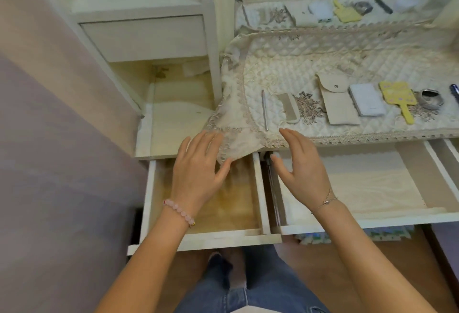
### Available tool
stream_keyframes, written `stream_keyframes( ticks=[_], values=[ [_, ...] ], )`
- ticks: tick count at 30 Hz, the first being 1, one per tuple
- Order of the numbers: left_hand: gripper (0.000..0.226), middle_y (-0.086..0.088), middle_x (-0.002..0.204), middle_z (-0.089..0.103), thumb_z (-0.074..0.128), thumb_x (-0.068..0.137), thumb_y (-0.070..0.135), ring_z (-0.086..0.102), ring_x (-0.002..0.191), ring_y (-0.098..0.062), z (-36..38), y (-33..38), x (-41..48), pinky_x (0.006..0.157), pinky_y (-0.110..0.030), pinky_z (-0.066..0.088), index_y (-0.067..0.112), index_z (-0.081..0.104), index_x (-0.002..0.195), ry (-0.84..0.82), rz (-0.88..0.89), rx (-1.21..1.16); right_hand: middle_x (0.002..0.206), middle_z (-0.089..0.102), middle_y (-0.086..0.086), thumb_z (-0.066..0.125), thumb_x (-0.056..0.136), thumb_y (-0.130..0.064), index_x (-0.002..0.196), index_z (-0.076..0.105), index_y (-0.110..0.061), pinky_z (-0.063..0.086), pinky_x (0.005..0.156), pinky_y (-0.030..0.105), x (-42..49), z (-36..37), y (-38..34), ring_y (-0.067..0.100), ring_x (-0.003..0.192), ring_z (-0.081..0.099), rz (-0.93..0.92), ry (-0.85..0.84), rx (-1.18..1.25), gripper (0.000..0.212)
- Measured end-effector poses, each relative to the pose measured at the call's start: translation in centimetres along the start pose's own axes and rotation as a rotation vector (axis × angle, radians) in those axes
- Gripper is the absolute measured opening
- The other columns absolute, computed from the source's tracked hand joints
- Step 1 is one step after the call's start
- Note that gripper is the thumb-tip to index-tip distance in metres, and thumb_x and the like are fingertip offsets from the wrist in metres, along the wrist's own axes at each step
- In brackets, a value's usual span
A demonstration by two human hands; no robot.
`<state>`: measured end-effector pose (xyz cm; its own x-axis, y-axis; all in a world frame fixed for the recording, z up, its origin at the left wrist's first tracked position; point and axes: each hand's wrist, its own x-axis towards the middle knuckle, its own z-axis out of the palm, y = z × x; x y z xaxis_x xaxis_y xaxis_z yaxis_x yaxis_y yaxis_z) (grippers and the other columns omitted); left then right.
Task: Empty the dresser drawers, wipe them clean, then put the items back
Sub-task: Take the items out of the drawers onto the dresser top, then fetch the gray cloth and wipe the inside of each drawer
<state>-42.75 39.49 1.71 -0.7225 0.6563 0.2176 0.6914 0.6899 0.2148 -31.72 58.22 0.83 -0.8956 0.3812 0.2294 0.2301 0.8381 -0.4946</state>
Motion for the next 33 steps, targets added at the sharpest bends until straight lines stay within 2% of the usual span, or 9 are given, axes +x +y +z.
stream_keyframes(
  ticks=[9,14,17,22,29,33],
  values=[
    [0.052,-0.011,0.127,0.058,0.044,0.091,0.042,0.05,0.123,-0.028,-7.7,-8.0,-7.5,0.106,-0.047,0.035,0.006,0.054,0.126,0.149,-0.164,0.075,0.135,0.049,0.011,0.058,0.09,-0.026,0.135,0.043,-0.006,0.03,0.108,0.031,0.8,3.1,-12.0,0.025,0.127,0.044,-0.23,-0.084,0.057,0.052],
    [0.054,-0.01,0.127,0.058,0.039,0.091,0.043,0.049,0.124,-0.027,-11.9,-11.4,-14.0,0.107,-0.044,0.032,0.007,0.053,0.127,0.264,-0.377,0.168,0.134,0.05,0.01,0.056,0.09,-0.029,0.135,0.043,-0.006,0.033,0.109,0.033,1.1,5.3,-20.0,0.024,0.126,0.045,-0.497,-0.183,0.121,0.052],
    [0.053,-0.01,0.124,0.06,0.04,0.09,0.043,0.052,0.12,-0.028,-13.7,-11.8,-18.5,0.104,-0.045,0.036,0.006,0.056,0.124,0.341,-0.548,0.227,0.136,0.048,0.004,0.053,0.091,-0.033,0.137,0.04,-0.012,0.023,0.107,0.021,0.1,6.7,-24.1,0.018,0.127,0.041,-0.649,-0.263,0.164,0.052],
    [0.052,-0.008,0.122,0.062,0.04,0.089,0.045,0.055,0.118,-0.026,-15.3,-9.0,-26.9,0.102,-0.043,0.038,0.007,0.057,0.122,0.373,-0.873,0.346,0.138,0.046,0.004,0.054,0.091,-0.033,0.138,0.039,-0.013,0.021,0.105,0.021,-3.7,8.1,-29.3,0.02,0.127,0.041,-0.931,-0.447,0.238,0.054],
    [0.049,-0.01,0.123,0.061,0.051,0.088,0.04,0.054,0.119,-0.028,-15.9,0.0,-38.7,0.102,-0.046,0.04,0.006,0.058,0.122,0.386,-1.314,0.455,0.142,0.041,0.004,0.052,0.092,-0.034,0.14,0.036,-0.014,0.022,0.11,0.026,-11.8,8.1,-33.3,0.02,0.134,0.034,-1.294,-0.689,0.353,0.055],
    [0.055,-0.008,0.129,0.057,0.04,0.09,0.045,0.049,0.125,-0.025,-16.6,6.8,-44.6,0.107,-0.042,0.033,0.008,0.053,0.128,0.385,-1.539,0.521,0.137,0.047,0.006,0.057,0.09,-0.029,0.137,0.041,-0.011,0.024,0.109,0.025,-18.1,6.7,-35.5,0.021,0.13,0.039,-1.449,-0.807,0.467,0.053]
  ],
)
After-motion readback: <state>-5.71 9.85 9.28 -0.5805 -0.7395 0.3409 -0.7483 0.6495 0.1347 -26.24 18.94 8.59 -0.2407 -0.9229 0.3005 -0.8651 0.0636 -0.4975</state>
